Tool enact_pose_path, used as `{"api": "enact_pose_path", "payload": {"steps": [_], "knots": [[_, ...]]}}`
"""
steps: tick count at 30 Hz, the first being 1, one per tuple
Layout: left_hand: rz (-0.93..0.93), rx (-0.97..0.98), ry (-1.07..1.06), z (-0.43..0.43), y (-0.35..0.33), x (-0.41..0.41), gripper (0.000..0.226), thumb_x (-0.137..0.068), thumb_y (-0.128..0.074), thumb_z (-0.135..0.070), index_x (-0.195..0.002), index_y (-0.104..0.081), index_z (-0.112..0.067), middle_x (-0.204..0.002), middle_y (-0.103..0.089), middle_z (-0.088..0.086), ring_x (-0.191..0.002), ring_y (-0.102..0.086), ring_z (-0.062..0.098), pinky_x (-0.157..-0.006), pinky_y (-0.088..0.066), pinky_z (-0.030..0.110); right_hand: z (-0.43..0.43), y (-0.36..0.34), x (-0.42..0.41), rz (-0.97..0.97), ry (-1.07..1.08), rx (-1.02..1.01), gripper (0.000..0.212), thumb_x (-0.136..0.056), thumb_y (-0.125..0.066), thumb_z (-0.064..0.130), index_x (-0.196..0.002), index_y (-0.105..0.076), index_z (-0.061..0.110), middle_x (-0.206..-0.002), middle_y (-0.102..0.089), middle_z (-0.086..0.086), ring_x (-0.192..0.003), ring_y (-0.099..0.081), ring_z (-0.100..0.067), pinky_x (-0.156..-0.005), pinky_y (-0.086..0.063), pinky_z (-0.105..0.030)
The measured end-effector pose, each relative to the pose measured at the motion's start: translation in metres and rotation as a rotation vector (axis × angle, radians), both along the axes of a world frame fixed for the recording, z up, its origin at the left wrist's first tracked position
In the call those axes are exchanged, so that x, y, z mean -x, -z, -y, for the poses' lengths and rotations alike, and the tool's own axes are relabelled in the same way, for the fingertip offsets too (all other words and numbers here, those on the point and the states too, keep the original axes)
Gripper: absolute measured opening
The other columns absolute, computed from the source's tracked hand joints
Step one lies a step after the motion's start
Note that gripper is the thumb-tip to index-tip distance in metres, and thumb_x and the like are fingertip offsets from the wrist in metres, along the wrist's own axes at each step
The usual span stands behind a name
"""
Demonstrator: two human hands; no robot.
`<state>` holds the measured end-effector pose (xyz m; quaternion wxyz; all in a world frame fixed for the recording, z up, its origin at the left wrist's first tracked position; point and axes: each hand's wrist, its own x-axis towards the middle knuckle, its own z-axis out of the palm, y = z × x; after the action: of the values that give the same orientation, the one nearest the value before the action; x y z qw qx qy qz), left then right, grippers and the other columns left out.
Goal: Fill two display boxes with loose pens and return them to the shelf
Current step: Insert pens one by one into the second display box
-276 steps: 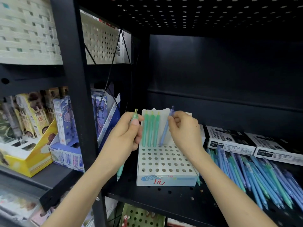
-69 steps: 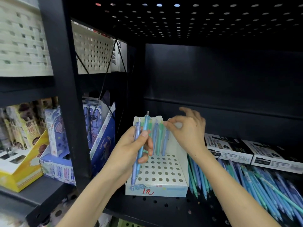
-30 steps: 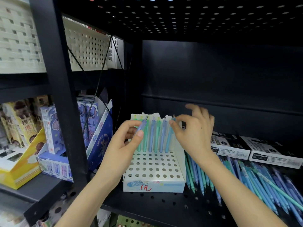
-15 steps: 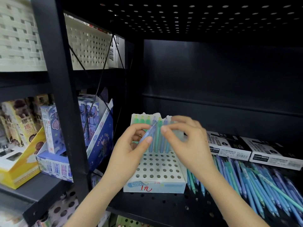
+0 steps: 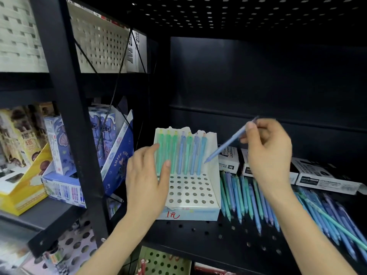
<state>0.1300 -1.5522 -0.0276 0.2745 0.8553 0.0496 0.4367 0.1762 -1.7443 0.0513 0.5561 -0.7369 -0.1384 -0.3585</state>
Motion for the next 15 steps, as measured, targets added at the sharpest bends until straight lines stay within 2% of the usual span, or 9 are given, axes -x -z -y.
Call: {"api": "enact_pose_path", "payload": {"steps": [3,6,8,10,15], "knots": [[-0.059,0.108,0.051,0.000,0.009,-0.005,0.055,-0.093,-0.035,-0.040,-0.144,-0.028,-0.019,-0.136,-0.042,0.005,-0.123,-0.037,0.019,-0.097,-0.020,0.021,-0.004,0.008,-0.011,0.025,0.113,0.201,0.010,-0.094,-0.052,0.029,-0.092,-0.057,0.021,-0.079,-0.067,0.007,-0.067,-0.061,-0.008,-0.065,-0.047,-0.027],[-0.078,0.152,0.117,0.001,0.015,-0.008,0.058,-0.097,-0.041,-0.028,-0.148,-0.013,-0.027,-0.141,-0.040,0.002,-0.126,-0.037,0.017,-0.098,-0.025,0.023,-0.011,0.015,-0.020,0.066,0.144,0.317,0.017,-0.093,-0.055,0.028,-0.094,-0.063,0.014,-0.074,-0.063,0.008,-0.064,-0.057,-0.011,-0.073,-0.047,-0.034],[-0.099,0.135,0.147,0.002,0.021,-0.006,0.062,-0.097,-0.041,-0.027,-0.144,-0.003,-0.039,-0.141,-0.039,0.000,-0.124,-0.040,0.014,-0.096,-0.030,0.023,-0.016,0.019,-0.026,0.104,0.145,0.370,0.016,-0.092,-0.057,0.027,-0.091,-0.065,0.012,-0.070,-0.059,0.010,-0.064,-0.058,-0.013,-0.077,-0.048,-0.039],[-0.115,0.159,0.183,0.004,0.024,-0.002,0.062,-0.097,-0.040,-0.029,-0.138,0.003,-0.048,-0.143,-0.038,-0.002,-0.119,-0.039,0.005,-0.093,-0.032,0.021,-0.020,0.024,-0.031,0.124,0.147,0.424,0.016,-0.091,-0.058,0.026,-0.086,-0.065,0.012,-0.066,-0.057,0.010,-0.060,-0.056,-0.014,-0.073,-0.049,-0.039],[-0.111,0.166,0.183,0.005,0.026,0.000,0.066,-0.097,-0.041,-0.027,-0.137,0.006,-0.050,-0.142,-0.039,-0.003,-0.107,-0.039,-0.001,-0.085,-0.036,0.019,-0.027,0.032,-0.041,0.102,0.162,0.481,0.018,-0.089,-0.059,0.026,-0.077,-0.064,0.015,-0.062,-0.056,0.008,-0.055,-0.050,-0.013,-0.065,-0.047,-0.034]]}}
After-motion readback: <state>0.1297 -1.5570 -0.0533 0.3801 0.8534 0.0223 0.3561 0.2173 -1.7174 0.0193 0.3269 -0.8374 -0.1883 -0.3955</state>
